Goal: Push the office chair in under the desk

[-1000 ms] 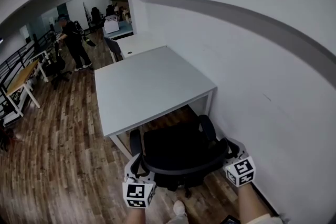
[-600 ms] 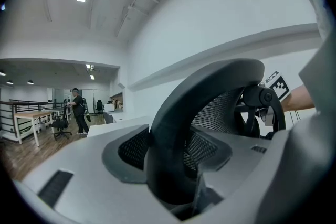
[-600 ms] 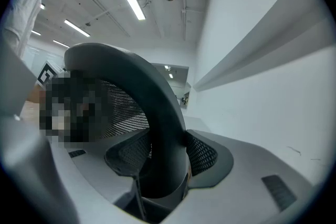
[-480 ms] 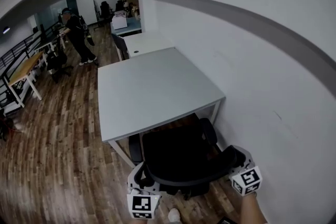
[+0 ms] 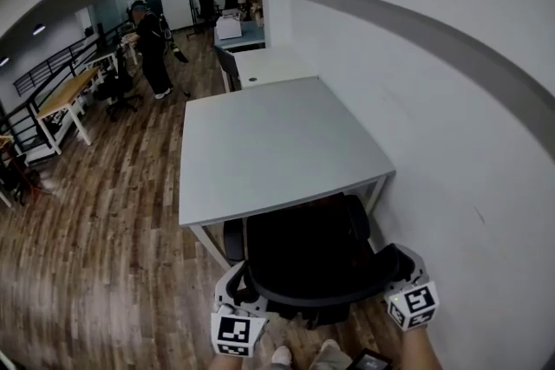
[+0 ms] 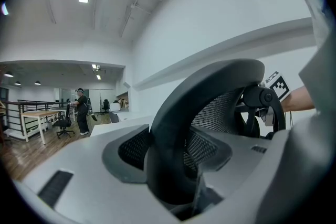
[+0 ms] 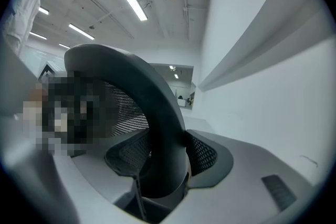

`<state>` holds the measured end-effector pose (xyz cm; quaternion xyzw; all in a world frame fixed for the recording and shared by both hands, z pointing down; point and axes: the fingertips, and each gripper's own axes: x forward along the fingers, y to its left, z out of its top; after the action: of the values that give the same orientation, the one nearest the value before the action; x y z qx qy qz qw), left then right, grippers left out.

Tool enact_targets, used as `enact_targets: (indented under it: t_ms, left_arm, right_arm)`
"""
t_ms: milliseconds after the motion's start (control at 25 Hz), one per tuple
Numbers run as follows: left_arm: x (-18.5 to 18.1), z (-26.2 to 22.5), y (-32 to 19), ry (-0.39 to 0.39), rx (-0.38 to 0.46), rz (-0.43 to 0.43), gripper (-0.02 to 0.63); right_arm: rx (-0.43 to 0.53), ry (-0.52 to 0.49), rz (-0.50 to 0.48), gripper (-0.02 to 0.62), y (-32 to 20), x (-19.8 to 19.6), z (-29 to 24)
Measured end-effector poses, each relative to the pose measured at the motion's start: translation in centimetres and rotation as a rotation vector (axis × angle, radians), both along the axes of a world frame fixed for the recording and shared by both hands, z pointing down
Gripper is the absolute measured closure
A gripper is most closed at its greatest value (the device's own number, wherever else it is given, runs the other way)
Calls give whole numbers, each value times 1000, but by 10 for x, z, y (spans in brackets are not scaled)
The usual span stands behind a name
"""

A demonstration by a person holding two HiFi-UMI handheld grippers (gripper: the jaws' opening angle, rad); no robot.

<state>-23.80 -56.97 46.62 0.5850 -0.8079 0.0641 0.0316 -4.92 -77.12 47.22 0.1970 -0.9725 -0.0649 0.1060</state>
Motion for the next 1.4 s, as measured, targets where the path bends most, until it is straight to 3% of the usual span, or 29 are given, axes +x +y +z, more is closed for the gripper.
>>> enact_targets:
  t_ms: [640, 1400]
  left_arm:
    - [19, -18, -4, -43, -1, -160, 388]
    - [14, -12, -20, -61, -36, -236, 390]
  right_arm:
    - [5, 10, -139, 370, -21, -6, -10]
    - [23, 32, -155, 371, -43, -22, -12]
